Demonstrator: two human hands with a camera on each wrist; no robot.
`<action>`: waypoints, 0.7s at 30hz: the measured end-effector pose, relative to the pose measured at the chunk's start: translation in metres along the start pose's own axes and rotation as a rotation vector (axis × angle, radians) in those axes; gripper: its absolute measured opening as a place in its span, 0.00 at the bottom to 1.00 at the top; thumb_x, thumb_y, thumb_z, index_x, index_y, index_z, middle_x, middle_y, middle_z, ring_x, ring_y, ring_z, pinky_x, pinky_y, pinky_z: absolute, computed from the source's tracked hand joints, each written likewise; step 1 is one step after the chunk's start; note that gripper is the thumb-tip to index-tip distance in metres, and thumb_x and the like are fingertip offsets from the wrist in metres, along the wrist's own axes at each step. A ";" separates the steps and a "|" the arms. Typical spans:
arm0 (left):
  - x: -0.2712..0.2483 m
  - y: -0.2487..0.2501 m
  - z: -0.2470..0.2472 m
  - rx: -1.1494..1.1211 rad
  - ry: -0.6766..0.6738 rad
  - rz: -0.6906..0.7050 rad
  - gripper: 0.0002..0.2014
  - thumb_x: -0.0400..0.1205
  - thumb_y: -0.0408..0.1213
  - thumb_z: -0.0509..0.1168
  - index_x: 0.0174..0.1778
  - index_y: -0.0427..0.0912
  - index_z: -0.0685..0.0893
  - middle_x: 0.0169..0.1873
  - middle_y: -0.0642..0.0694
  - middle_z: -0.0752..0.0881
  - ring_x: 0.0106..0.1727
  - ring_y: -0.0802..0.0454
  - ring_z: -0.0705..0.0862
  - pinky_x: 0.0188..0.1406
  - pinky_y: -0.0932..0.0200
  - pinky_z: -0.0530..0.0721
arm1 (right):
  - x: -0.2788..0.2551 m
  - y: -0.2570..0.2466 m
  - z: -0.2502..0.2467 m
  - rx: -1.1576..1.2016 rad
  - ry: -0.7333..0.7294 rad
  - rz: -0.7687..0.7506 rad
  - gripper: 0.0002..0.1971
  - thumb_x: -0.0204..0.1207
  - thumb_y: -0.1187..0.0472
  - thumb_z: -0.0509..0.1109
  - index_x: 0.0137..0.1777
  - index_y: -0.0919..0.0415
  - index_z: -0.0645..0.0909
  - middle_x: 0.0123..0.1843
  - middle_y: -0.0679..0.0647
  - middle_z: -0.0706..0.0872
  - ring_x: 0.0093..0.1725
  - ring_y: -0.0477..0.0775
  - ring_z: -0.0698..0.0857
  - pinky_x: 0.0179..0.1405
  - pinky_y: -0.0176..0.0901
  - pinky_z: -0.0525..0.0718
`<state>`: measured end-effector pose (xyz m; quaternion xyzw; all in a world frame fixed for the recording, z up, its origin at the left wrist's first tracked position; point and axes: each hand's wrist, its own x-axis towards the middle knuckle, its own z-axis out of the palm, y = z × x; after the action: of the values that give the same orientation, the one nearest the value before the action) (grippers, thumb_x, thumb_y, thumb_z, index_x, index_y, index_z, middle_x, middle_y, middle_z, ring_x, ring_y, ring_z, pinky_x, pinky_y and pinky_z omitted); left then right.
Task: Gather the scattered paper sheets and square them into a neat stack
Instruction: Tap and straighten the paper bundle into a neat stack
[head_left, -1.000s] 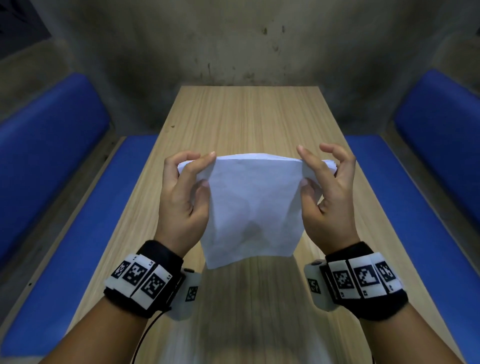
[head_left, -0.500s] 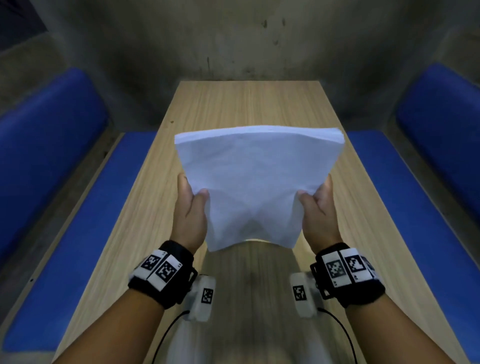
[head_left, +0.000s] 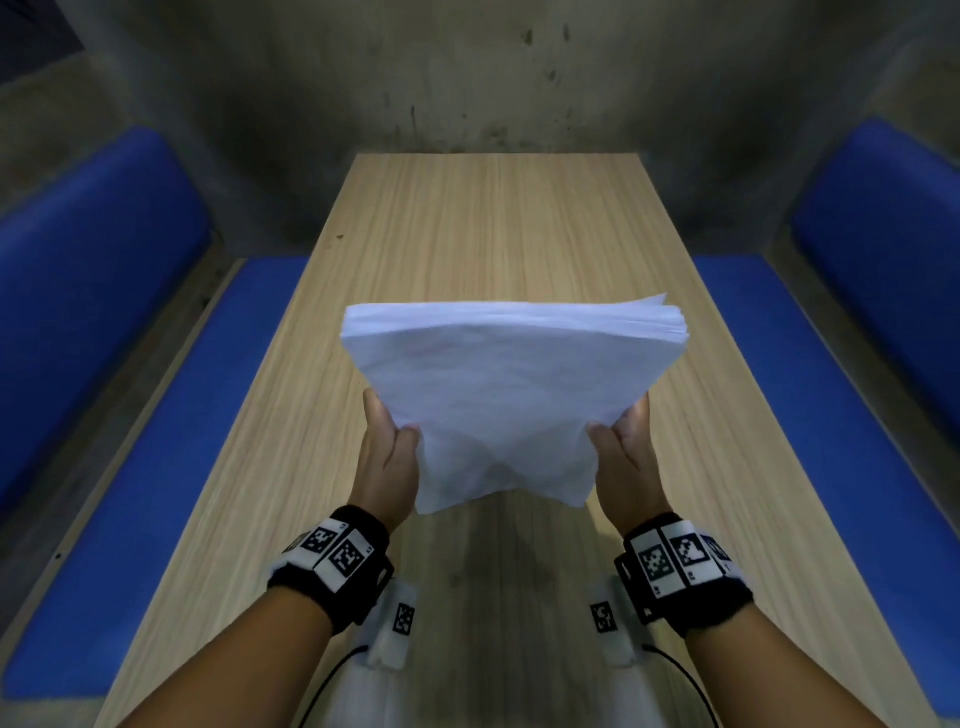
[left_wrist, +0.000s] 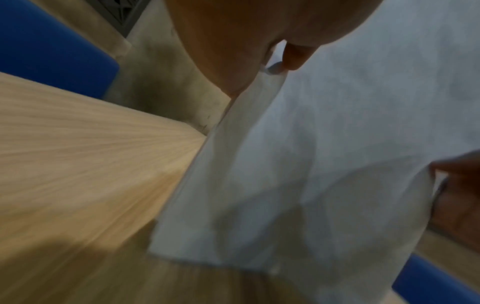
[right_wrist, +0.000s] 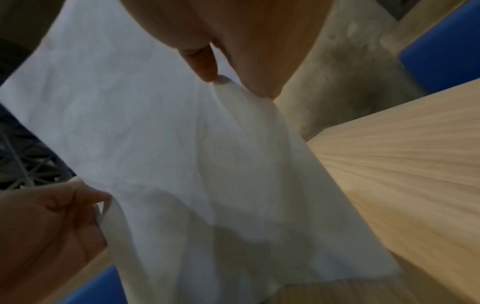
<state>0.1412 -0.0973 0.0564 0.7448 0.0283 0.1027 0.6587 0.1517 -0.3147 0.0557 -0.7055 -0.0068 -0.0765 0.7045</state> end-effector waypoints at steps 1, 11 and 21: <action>-0.002 -0.003 0.000 0.012 -0.007 -0.013 0.27 0.78 0.26 0.53 0.59 0.69 0.65 0.54 0.72 0.79 0.55 0.77 0.79 0.57 0.65 0.77 | -0.001 0.003 0.000 -0.011 -0.004 0.000 0.29 0.71 0.72 0.56 0.74 0.57 0.65 0.65 0.51 0.81 0.66 0.50 0.79 0.66 0.50 0.78; 0.003 -0.020 -0.005 0.196 -0.027 -0.050 0.25 0.79 0.32 0.55 0.56 0.73 0.62 0.61 0.55 0.76 0.63 0.70 0.76 0.67 0.55 0.75 | 0.007 0.034 -0.012 -0.486 -0.044 -0.042 0.27 0.72 0.66 0.57 0.73 0.57 0.66 0.69 0.54 0.76 0.72 0.53 0.74 0.79 0.56 0.68; 0.041 -0.030 -0.081 0.359 -0.251 -0.303 0.20 0.78 0.41 0.59 0.65 0.39 0.68 0.62 0.41 0.80 0.64 0.43 0.80 0.68 0.42 0.76 | 0.019 0.026 0.039 -0.477 -0.353 0.221 0.13 0.77 0.74 0.53 0.61 0.66 0.65 0.50 0.60 0.76 0.50 0.56 0.78 0.52 0.47 0.75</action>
<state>0.1687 -0.0066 0.0403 0.8440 0.0754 -0.0970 0.5220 0.1776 -0.2782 0.0323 -0.8496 -0.0340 0.1249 0.5113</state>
